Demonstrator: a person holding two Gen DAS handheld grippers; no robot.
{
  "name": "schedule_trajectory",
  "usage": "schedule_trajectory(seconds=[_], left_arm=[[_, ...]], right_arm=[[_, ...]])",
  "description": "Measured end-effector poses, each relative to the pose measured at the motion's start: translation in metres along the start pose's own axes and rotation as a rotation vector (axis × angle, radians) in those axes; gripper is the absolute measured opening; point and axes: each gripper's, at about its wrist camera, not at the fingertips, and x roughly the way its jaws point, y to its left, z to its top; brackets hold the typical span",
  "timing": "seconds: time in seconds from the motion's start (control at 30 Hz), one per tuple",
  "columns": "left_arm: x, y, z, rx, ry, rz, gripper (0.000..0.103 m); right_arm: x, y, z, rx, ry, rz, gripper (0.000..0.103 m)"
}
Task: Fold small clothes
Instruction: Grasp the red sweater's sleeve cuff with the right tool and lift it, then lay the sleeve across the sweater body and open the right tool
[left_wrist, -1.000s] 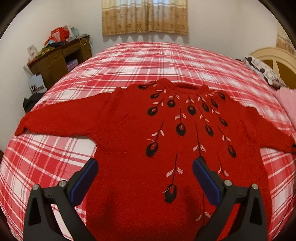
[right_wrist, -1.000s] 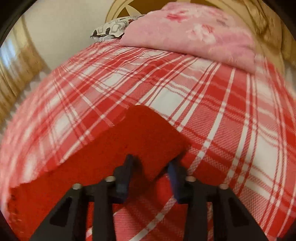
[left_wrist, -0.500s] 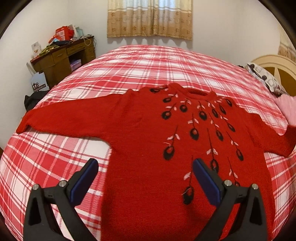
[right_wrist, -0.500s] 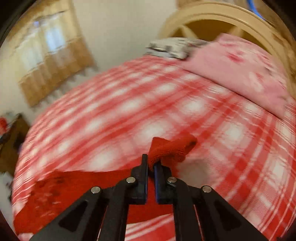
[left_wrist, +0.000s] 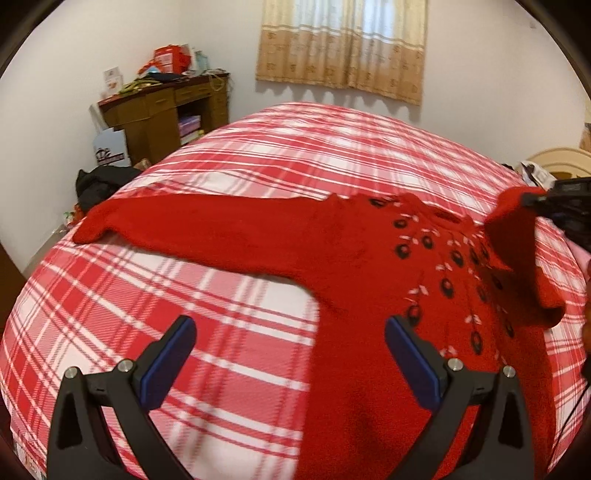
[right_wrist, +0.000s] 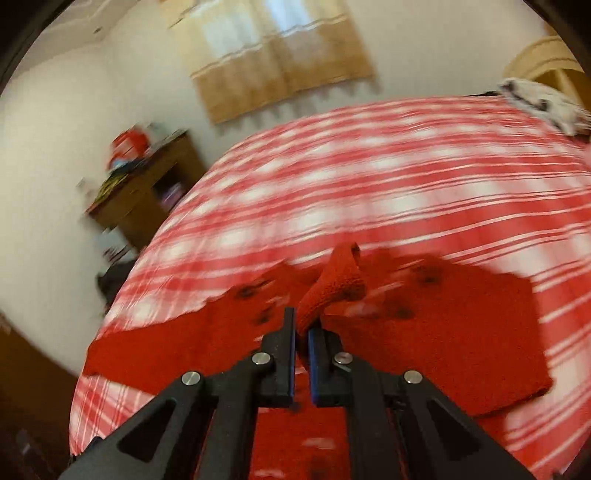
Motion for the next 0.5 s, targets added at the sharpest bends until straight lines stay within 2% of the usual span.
schedule_trajectory(seconds=[0.1,0.23,0.4,0.43,0.47,0.5], left_arm=[[0.004,0.017,0.0,-0.024,0.004,0.016,0.103],[0.009,0.035,-0.001,-0.042,0.006,0.031,0.103],[0.018,0.047,-0.002,-0.053,0.02,0.042,0.103],[0.019,0.048,-0.003,-0.056,0.022,0.041,0.103],[0.021,0.05,-0.003,-0.059,0.025,0.039,0.103],[0.022,0.049,-0.003,-0.058,0.026,0.037,0.103]], right_arm=[[0.039,0.038,-0.022,-0.06,0.049,0.047,0.005],[0.084,0.066,-0.047,-0.098,0.127,0.107,0.005],[0.103,0.078,-0.069,-0.152,0.147,0.131,0.008],[0.103,0.076,-0.069,-0.154,0.161,0.141,0.012],[0.104,0.076,-0.069,-0.153,0.184,0.161,0.022],[0.105,0.076,-0.069,-0.142,0.22,0.201,0.027]])
